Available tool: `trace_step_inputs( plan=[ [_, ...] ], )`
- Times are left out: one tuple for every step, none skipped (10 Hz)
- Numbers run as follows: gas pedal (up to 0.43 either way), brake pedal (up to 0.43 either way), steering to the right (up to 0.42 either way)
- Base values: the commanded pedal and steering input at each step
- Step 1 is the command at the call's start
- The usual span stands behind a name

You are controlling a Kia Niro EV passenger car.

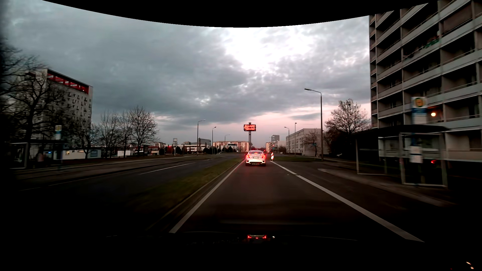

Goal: Follow the waypoints while adhering to traffic rules and regulations

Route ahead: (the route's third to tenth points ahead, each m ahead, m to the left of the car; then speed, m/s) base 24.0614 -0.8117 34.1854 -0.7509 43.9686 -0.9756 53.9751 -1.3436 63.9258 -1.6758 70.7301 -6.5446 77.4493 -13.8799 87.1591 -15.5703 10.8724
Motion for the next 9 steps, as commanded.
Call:
trace_step_inputs(
  plan=[
    [0.0,0.0,-0.003],
    [0.0,0.0,-0.003],
    [0.0,0.0,-0.003],
    [0.0,0.0,-0.003],
    [0.0,0.0,-0.003],
    [0.0,0.006,-0.003],
    [0.0,0.018,-0.002],
    [0.0,0.043,0.0],
    [0.0,0.049,0.0]
  ],
)
